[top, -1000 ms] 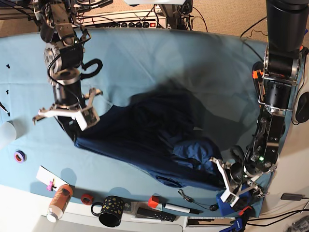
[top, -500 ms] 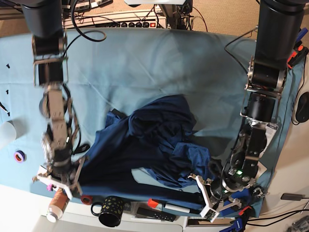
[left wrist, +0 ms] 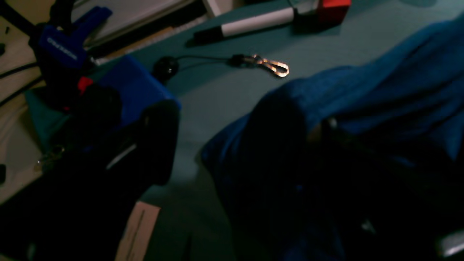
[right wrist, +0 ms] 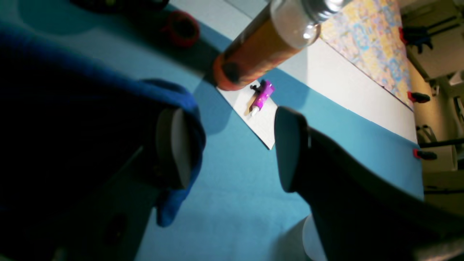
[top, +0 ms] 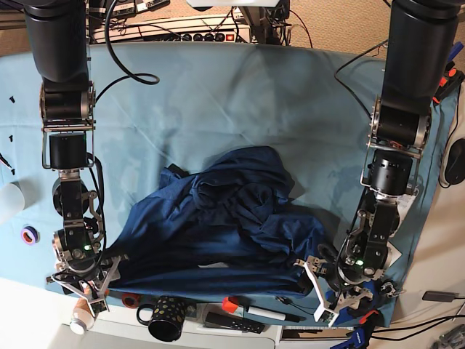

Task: Layout the t-shirt on the table in an organized manner, then fold the t-shirt properly
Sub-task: 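Pull the shirt edges apart with both grippers and release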

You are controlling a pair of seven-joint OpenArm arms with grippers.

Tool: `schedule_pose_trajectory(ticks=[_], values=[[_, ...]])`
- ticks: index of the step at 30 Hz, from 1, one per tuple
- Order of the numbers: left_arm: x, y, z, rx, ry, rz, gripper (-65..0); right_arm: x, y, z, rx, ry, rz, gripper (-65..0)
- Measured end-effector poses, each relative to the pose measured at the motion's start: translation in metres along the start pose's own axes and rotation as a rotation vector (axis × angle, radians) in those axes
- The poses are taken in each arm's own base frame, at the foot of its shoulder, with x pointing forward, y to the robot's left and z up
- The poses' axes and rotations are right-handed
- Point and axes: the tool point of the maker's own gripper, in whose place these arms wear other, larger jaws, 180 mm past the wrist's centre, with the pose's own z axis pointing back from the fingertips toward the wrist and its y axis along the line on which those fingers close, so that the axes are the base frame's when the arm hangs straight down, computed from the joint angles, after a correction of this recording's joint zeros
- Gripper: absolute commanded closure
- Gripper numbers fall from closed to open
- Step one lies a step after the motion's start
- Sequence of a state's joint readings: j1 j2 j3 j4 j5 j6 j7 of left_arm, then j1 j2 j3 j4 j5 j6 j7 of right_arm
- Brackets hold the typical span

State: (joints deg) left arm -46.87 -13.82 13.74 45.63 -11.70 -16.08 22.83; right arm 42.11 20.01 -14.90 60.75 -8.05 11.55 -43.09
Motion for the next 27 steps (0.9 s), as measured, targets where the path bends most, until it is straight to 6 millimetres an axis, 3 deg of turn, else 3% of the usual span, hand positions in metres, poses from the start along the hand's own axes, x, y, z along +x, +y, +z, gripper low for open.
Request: schedule_pose_trajectory(ticks=[5, 8, 10, 14, 16, 17, 20, 22, 27], values=[[-0.02, -0.007, 0.003, -0.058, 0.075, 0.05, -42.5, -0.007, -0.011, 0.0, -0.036, 0.025, -0.022, -34.4], [-0.043, -0.015, 0.005, -0.098, 0.139, 0.047, -42.5, -0.018, -0.015, 0.001, -0.004, 0.066, 0.051, -34.4], [-0.057, -0.021, 0.006, -0.113, 0.162, 0.051, -42.5, -0.032, -0.008, 0.003, 0.073, 0.129, 0.093, -34.4], [-0.079, -0.034, 0.008, -0.154, 0.198, 0.047, -42.5, -0.044, 0.034, 0.014, 0.338, 0.174, 0.063, -34.4], [-0.083, -0.034, 0.009, -0.164, 0.205, 0.043, -42.5, -0.041, 0.037, 0.016, 0.371, 0.156, 0.015, -34.4], [-0.085, -0.034, 0.009, -0.161, 0.214, 0.043, -42.5, -0.041, 0.028, 0.014, 0.342, 0.148, -0.021, -34.4], [-0.091, -0.029, 0.012, -0.152, 0.236, 0.042, -42.5, -0.049, -0.011, 0.011, 0.219, 0.152, -0.067, -34.4], [-0.092, -0.017, 0.012, -0.101, 0.234, 0.064, -42.5, -0.052, -0.022, 0.012, 0.202, 0.154, -0.097, -34.3], [-0.093, 0.03, 0.024, 0.04, 0.313, 0.093, -42.5, -0.05, -0.006, 0.015, 0.304, 0.091, -0.207, -34.3]])
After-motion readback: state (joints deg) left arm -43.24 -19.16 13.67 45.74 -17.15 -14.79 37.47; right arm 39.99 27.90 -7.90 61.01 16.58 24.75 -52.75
